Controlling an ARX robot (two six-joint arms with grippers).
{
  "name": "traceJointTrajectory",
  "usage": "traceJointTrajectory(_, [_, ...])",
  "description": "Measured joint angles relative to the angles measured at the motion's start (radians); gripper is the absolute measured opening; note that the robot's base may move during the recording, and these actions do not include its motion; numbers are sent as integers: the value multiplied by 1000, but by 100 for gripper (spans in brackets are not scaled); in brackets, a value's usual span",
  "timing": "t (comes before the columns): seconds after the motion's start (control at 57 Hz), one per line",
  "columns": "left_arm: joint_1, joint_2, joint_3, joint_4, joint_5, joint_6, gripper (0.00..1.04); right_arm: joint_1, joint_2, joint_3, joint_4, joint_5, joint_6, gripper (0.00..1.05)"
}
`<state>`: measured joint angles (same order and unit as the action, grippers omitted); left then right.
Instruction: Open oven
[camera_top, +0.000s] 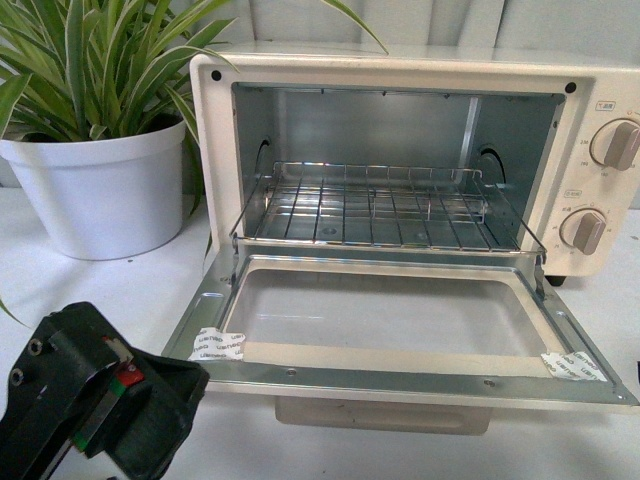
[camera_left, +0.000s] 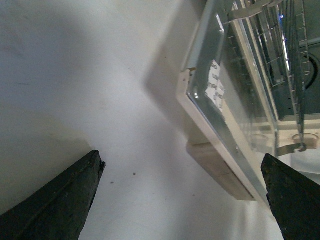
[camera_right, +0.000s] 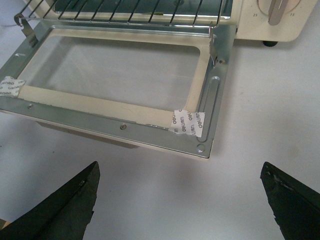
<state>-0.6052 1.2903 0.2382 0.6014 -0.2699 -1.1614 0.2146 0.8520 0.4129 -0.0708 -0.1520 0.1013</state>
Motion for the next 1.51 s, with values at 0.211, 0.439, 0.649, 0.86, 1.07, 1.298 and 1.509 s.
traceJointTrajectory(0.211, [58,-272,-15,-251,-168,318,98,-33,-78,0,3,-6,-23,95])
traceJointTrajectory(0.439, [92,-617,-44,-417,-257,689,98,-102,-218,-37,8,-23,-41,95])
traceJointTrajectory(0.649, [95,-995,-79,-594,-317,889,98,-237,-450,-136,-20,-119,9,95])
traceJointTrajectory(0.86, [214,-1147,-147,-553,-106,1094,68,-220,-542,-259,213,147,-65,69])
traceJointTrajectory(1.07, [381,-1213,-177,-584,56,1143,23,-217,-607,-321,217,152,-93,24])
traceJointTrajectory(1.298, [571,-1269,-211,-601,256,1153,4,-217,-678,-348,180,151,-98,1])
traceJointTrajectory(1.509, [599,-1287,-226,-603,267,1154,4,-216,-808,-367,68,151,-98,1])
